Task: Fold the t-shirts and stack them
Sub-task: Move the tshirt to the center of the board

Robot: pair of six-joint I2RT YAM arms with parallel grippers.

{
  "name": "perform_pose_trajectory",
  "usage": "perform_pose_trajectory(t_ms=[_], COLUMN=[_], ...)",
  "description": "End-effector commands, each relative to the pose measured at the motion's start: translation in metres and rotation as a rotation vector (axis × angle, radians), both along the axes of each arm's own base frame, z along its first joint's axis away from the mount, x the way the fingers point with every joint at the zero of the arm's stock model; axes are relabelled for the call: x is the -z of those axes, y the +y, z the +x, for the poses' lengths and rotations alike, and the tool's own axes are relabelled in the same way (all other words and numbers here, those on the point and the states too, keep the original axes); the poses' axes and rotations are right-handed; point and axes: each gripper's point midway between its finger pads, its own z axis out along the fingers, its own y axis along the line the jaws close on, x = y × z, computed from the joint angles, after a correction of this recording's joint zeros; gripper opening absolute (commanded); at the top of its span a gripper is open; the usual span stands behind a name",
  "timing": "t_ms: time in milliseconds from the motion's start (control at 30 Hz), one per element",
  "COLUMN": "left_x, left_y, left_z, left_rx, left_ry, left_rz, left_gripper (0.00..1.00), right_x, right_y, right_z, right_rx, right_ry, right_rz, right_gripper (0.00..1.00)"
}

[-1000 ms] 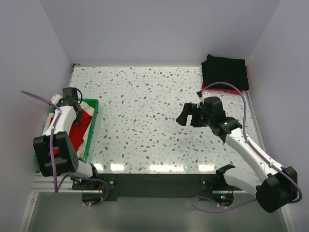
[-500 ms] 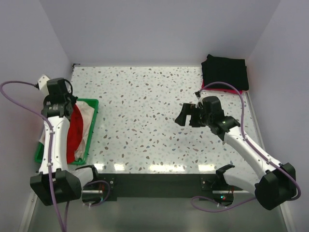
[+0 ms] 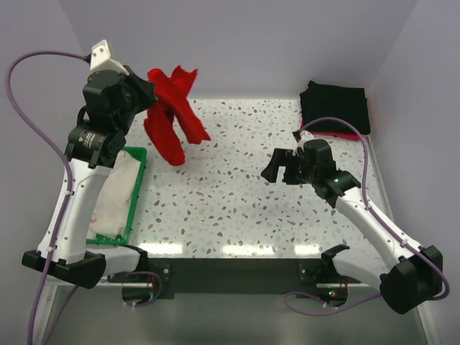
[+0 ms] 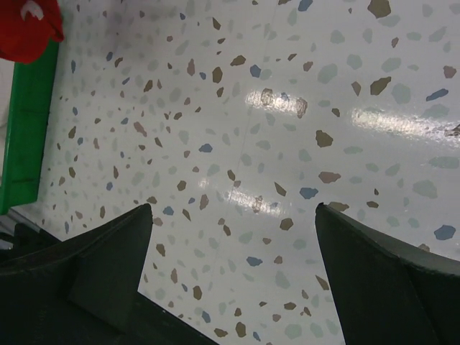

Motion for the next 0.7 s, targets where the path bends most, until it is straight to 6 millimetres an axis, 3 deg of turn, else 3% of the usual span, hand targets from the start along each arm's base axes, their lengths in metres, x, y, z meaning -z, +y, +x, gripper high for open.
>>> perform_pose_trajectory(t_ms=[0, 100, 200, 233, 300, 333, 400, 433, 467, 533, 567, 600, 667], left_x=[-0.028, -0.021, 0.012, 0.039, 0.062, 0.089, 0.114, 0.139, 0.152, 0.184, 0.191, 0.193, 0.207], left_y=[-0.042, -0.074, -0.093, -0.102, -0.112, -0.119, -0.117, -0.122, -0.11, -0.105, -0.098, -0.097, -0.09], left_z=[-0.004, -0.007, -0.001, 0.004, 0.012, 0.022, 0.037, 0.047, 0.058, 0.064, 0.066, 0.065, 0.051], left_rx=[0.119, 0.193, 0.241, 0.273, 0.307, 0.319, 0.311, 0.337, 0.323, 0.35, 0.344, 0.345, 0.338], left_ry=[-0.07, -0.061, -0.002, 0.055, 0.101, 0.162, 0.226, 0.283, 0.309, 0.398, 0.416, 0.408, 0.416], left_rz=[0.006, -0.004, -0.002, 0.006, 0.021, 0.054, 0.077, 0.081, 0.072, 0.035, 0.033, 0.036, 0.048], left_gripper=[0.0, 0.0, 0.0, 0.0, 0.0, 0.04, 0.04, 0.04, 0.06, 0.28, 0.36, 0.52, 0.63], right_x=[-0.037, -0.041, -0.04, -0.039, -0.033, -0.027, -0.018, -0.013, -0.009, 0.005, 0.008, 0.015, 0.021], right_y=[-0.003, -0.008, -0.011, -0.01, -0.01, -0.008, -0.006, -0.005, 0.0, 0.005, 0.007, 0.009, 0.013], right_z=[0.01, 0.011, 0.014, 0.015, 0.018, 0.021, 0.024, 0.026, 0.025, 0.026, 0.026, 0.024, 0.022], right_rx=[0.029, 0.058, 0.084, 0.087, 0.098, 0.102, 0.103, 0.101, 0.087, 0.072, 0.066, 0.054, 0.043], right_ry=[-0.104, -0.122, -0.134, -0.131, -0.119, -0.109, -0.089, -0.078, -0.063, -0.034, -0.025, -0.016, -0.009], right_rz=[0.009, 0.005, 0.008, 0.009, 0.007, 0.008, 0.006, 0.004, 0.019, 0.023, 0.029, 0.038, 0.051], right_gripper=[0.99, 0.99, 0.99, 0.99, 0.99, 0.99, 0.99, 0.99, 0.99, 0.99, 0.99, 0.99, 0.99])
